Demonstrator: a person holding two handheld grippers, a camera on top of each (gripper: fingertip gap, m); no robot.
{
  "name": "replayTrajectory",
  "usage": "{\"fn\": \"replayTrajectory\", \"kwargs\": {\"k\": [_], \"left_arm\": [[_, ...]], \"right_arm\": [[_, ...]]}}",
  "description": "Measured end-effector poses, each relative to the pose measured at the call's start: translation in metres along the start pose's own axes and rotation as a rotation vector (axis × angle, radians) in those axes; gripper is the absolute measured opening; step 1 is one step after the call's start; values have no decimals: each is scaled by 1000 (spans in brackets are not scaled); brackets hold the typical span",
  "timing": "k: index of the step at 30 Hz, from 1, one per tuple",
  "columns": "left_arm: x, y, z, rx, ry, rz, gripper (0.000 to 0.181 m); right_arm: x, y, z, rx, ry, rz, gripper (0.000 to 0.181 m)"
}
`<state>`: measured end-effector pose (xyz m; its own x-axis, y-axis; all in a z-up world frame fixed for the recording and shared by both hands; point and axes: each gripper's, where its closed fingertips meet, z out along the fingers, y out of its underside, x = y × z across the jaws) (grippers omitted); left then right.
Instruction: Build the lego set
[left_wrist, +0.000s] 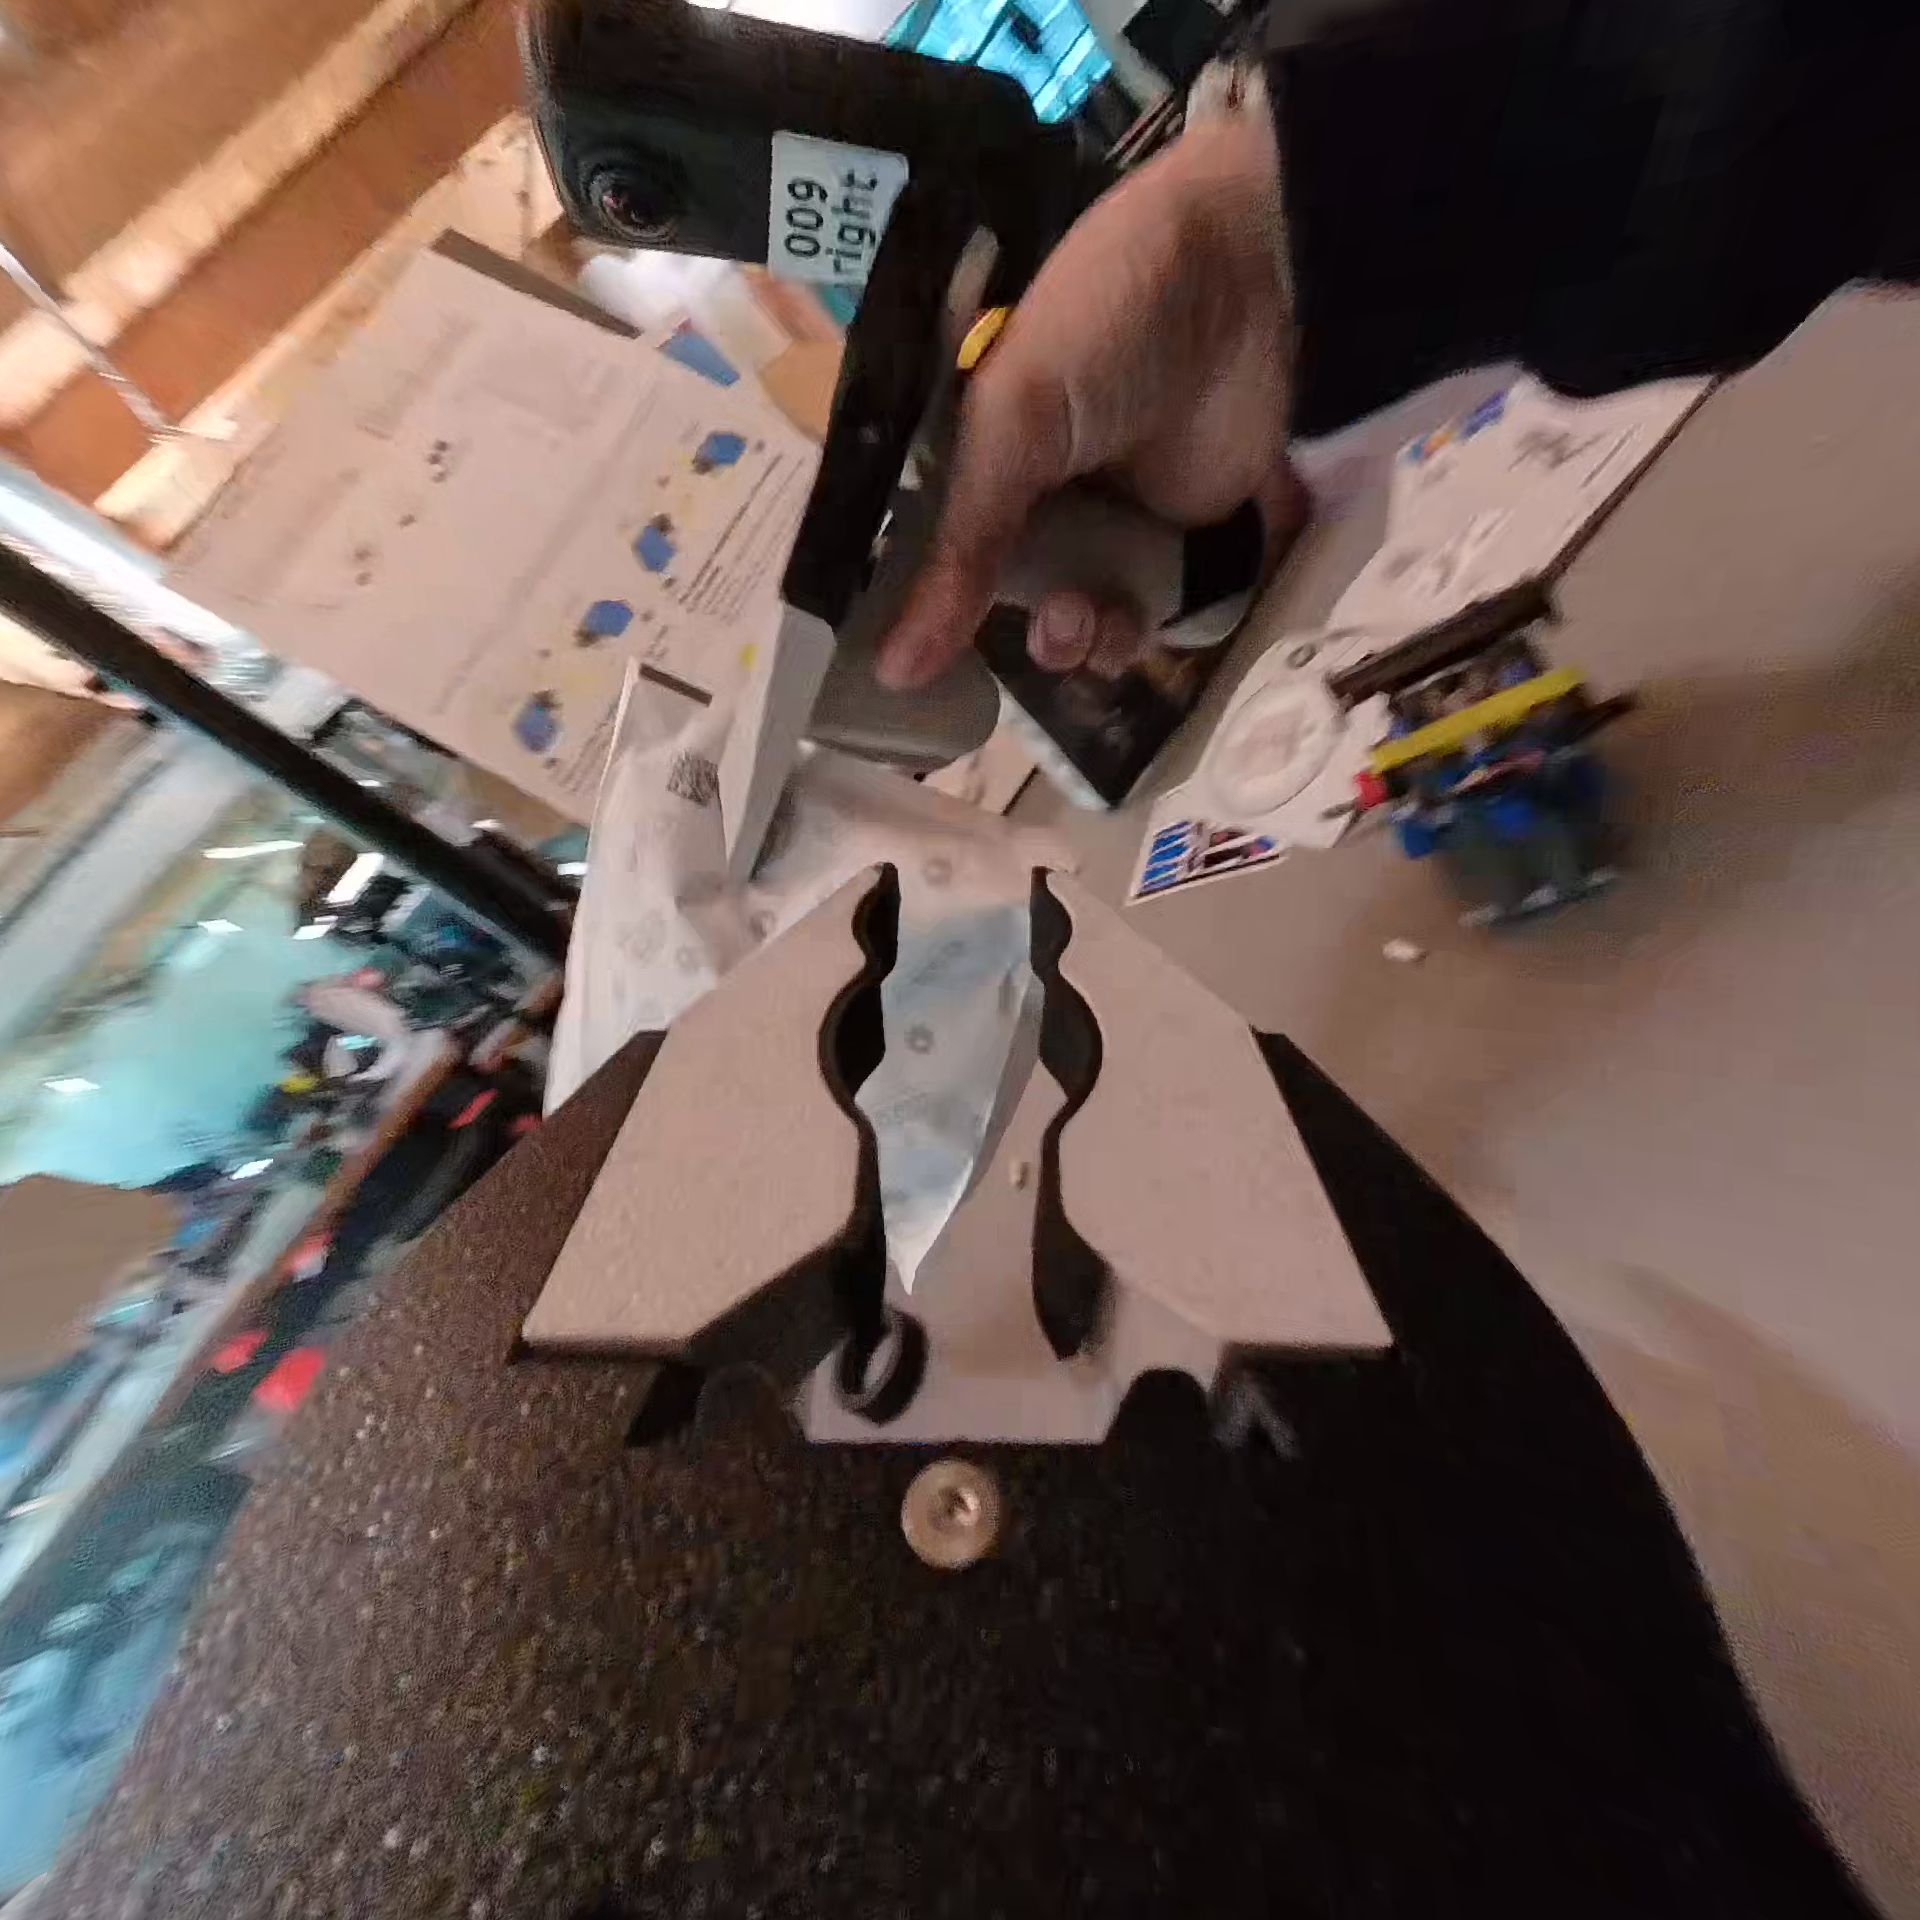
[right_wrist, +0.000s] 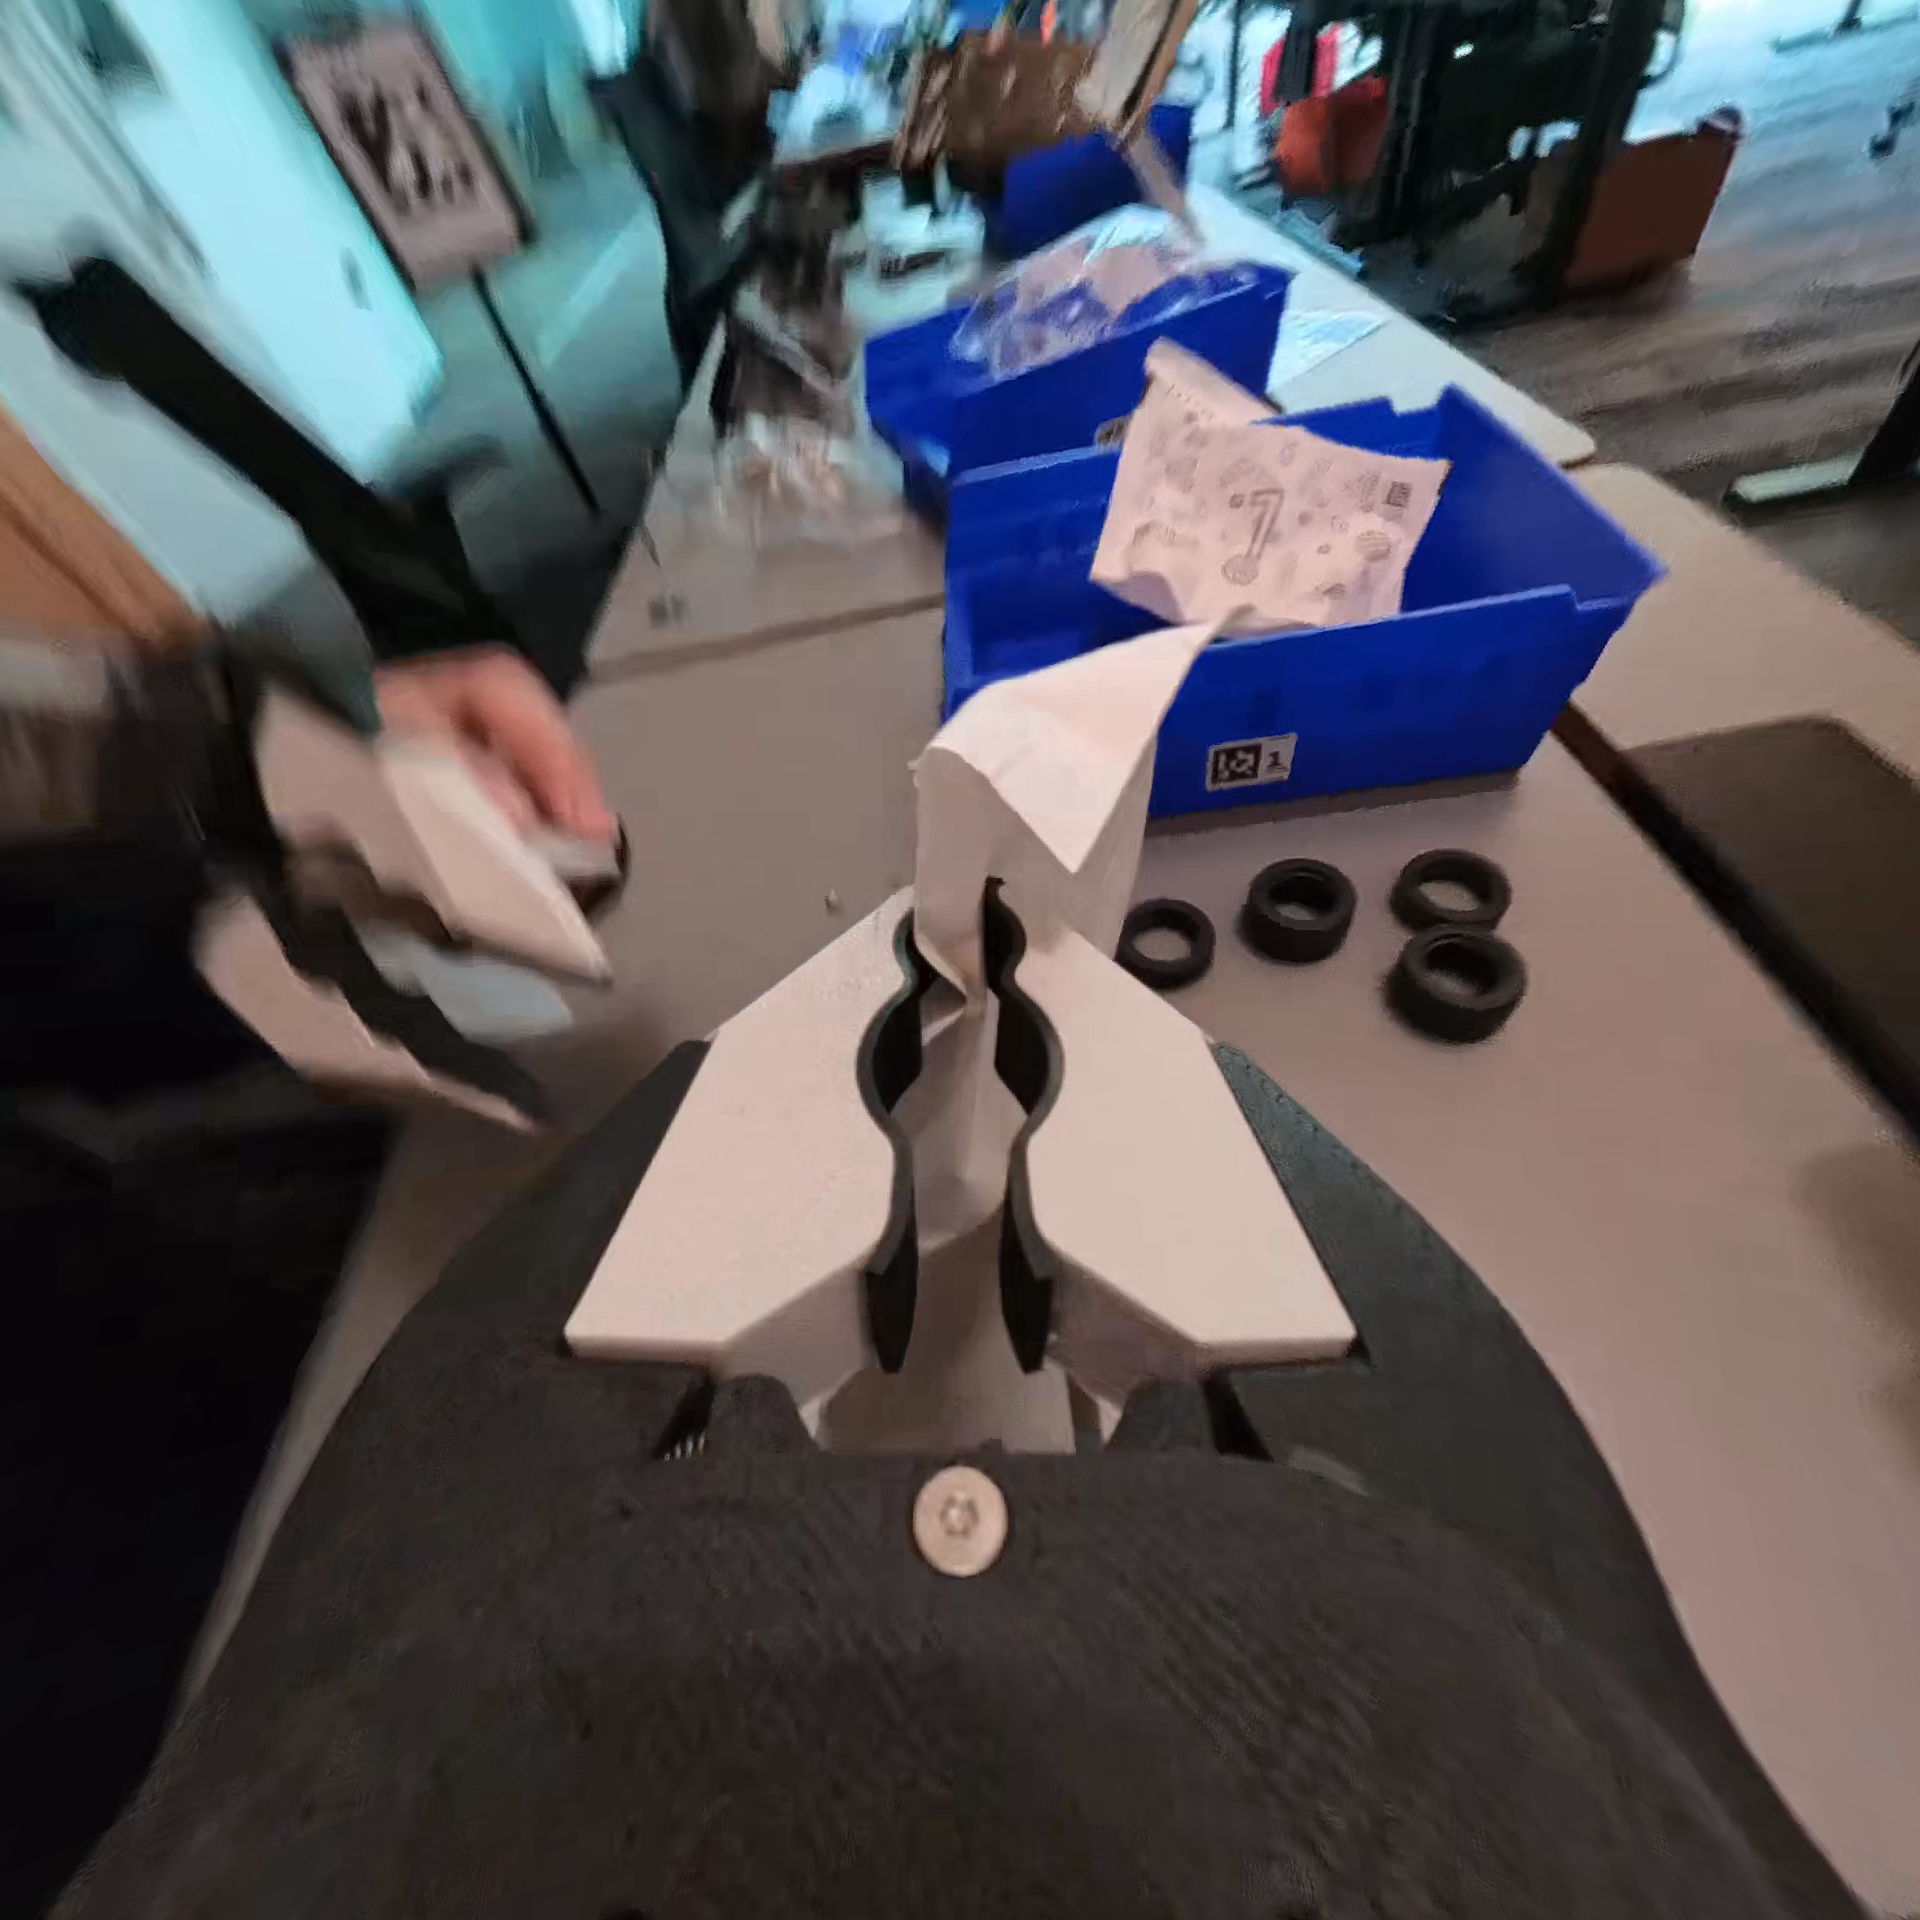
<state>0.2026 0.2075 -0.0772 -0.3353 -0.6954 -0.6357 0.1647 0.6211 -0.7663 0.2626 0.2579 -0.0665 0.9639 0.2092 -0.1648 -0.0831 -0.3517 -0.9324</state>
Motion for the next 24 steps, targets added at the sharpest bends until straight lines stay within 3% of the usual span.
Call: {"fn": "replayTrajectory", "kwargs": {"k": [2,4,6,11,14,16,18,20,24], "left_arm": [[-16,-28,-10,58,111,-110,25],[-28,-41,-15,12,244,-103,30],[-37,-45,-14,-65,352,-22,36],[-25,-37,-9,-205,705,66,28],[-7,-39,-12,-213,991,-106,36],[6,-37,-18,-273,1193,-250,57],[18,-37,-26,-309,1362,-348,54],[21,-37,-21,-277,1392,-355,37],[10,-41,-18,-201,1361,-388,20]], "right_arm": [[-16,15,-3,-132,-36,-198,5],[-32,27,-6,-248,-87,-295,4],[-48,31,-8,-285,-144,-342,2],[-81,41,-15,-300,-264,-504,0],[-95,48,-20,-315,-325,-578,0],[-105,46,-23,-300,-357,-608,0],[-111,42,-27,-284,-375,-611,0],[-112,44,-31,-291,-383,-601,0],[-102,44,-33,-252,-337,-515,0]]}}
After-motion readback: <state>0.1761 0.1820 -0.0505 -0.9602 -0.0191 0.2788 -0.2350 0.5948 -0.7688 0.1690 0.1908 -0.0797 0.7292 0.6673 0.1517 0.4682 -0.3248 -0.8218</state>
